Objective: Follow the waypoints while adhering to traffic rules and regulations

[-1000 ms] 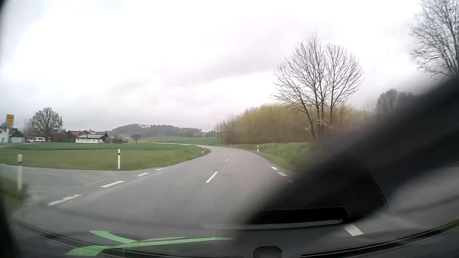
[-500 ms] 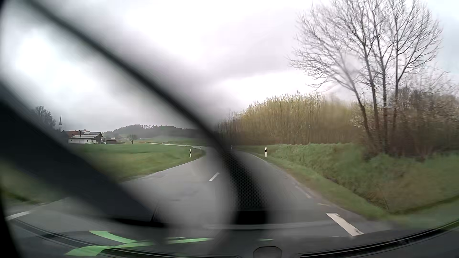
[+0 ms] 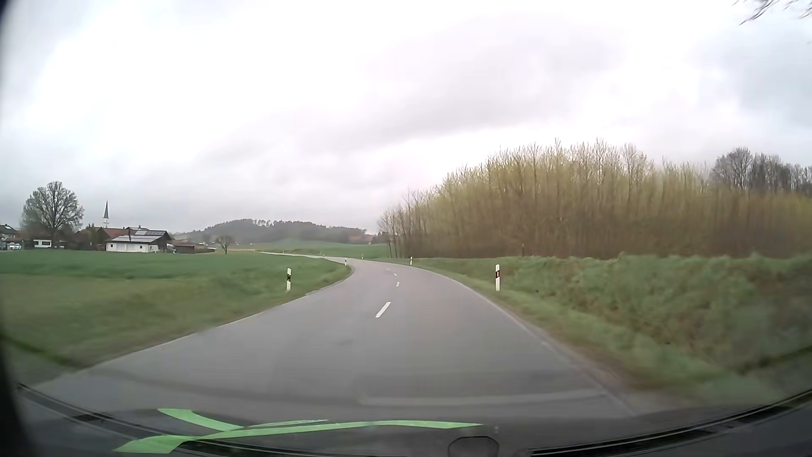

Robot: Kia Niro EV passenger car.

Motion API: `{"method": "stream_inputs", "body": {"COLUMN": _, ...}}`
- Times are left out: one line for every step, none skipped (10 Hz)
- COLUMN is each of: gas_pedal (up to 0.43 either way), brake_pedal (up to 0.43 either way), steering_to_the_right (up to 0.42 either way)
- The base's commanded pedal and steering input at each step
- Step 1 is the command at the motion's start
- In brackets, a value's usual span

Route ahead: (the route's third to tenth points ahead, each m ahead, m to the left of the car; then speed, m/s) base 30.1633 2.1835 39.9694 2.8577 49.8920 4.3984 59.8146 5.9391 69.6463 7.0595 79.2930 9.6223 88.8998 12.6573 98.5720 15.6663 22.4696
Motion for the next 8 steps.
{"method": "stream_inputs", "body": {"gas_pedal": 0.098, "brake_pedal": 0.0, "steering_to_the_right": -0.009}}
{"method": "stream_inputs", "body": {"gas_pedal": 0.098, "brake_pedal": 0.0, "steering_to_the_right": -0.01}}
{"method": "stream_inputs", "body": {"gas_pedal": 0.087, "brake_pedal": 0.0, "steering_to_the_right": -0.011}}
{"method": "stream_inputs", "body": {"gas_pedal": 0.087, "brake_pedal": 0.0, "steering_to_the_right": -0.013}}
{"method": "stream_inputs", "body": {"gas_pedal": 0.087, "brake_pedal": 0.0, "steering_to_the_right": -0.015}}
{"method": "stream_inputs", "body": {"gas_pedal": 0.087, "brake_pedal": 0.0, "steering_to_the_right": -0.018}}
{"method": "stream_inputs", "body": {"gas_pedal": 0.087, "brake_pedal": 0.0, "steering_to_the_right": -0.018}}
{"method": "stream_inputs", "body": {"gas_pedal": 0.087, "brake_pedal": 0.0, "steering_to_the_right": -0.019}}
